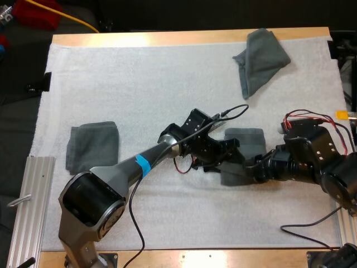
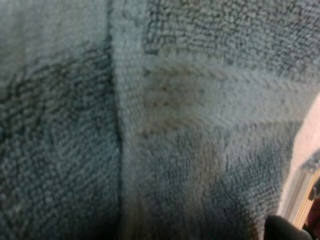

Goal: Pick towel from pile, fold and stack

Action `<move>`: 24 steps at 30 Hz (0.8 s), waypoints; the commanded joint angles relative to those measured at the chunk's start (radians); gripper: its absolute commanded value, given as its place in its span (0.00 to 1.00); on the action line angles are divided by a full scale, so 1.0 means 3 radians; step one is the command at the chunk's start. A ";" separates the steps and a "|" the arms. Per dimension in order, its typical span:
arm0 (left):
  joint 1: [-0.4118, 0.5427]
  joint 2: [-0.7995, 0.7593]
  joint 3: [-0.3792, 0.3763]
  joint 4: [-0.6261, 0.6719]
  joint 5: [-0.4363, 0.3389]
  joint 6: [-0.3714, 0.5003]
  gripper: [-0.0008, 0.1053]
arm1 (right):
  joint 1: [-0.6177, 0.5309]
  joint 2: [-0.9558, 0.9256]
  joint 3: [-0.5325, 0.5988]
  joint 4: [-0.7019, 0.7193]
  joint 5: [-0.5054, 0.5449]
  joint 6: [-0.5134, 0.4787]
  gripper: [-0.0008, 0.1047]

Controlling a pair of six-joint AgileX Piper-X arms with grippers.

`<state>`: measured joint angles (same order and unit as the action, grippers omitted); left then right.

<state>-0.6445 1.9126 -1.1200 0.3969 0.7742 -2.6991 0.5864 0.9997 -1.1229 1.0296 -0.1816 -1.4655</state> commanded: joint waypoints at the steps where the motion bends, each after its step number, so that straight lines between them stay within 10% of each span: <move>1: -0.0013 -0.0014 -0.0023 0.0007 0.0062 0.0049 0.55 | -0.0007 -0.0025 -0.0015 0.0017 -0.0009 -0.0011 0.62; 4: -0.0013 -0.0014 -0.0023 0.0007 0.0088 0.0169 0.20 | -0.0007 -0.0040 -0.0015 0.0017 -0.0009 -0.0011 0.62; 8: -0.0013 -0.0014 -0.0023 0.0007 0.0074 0.0221 0.03 | -0.0007 -0.0040 -0.0015 0.0017 -0.0009 -0.0011 0.62; 24: 0.0186 -0.0689 -0.0023 0.0020 0.0257 0.0949 0.01 | -0.0007 -0.0040 -0.0015 0.0017 -0.0009 -0.0011 0.62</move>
<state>-0.5820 1.7096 -1.1200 0.4148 0.8362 -2.4172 0.5864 0.9979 -1.1229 1.0296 -0.1816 -1.4655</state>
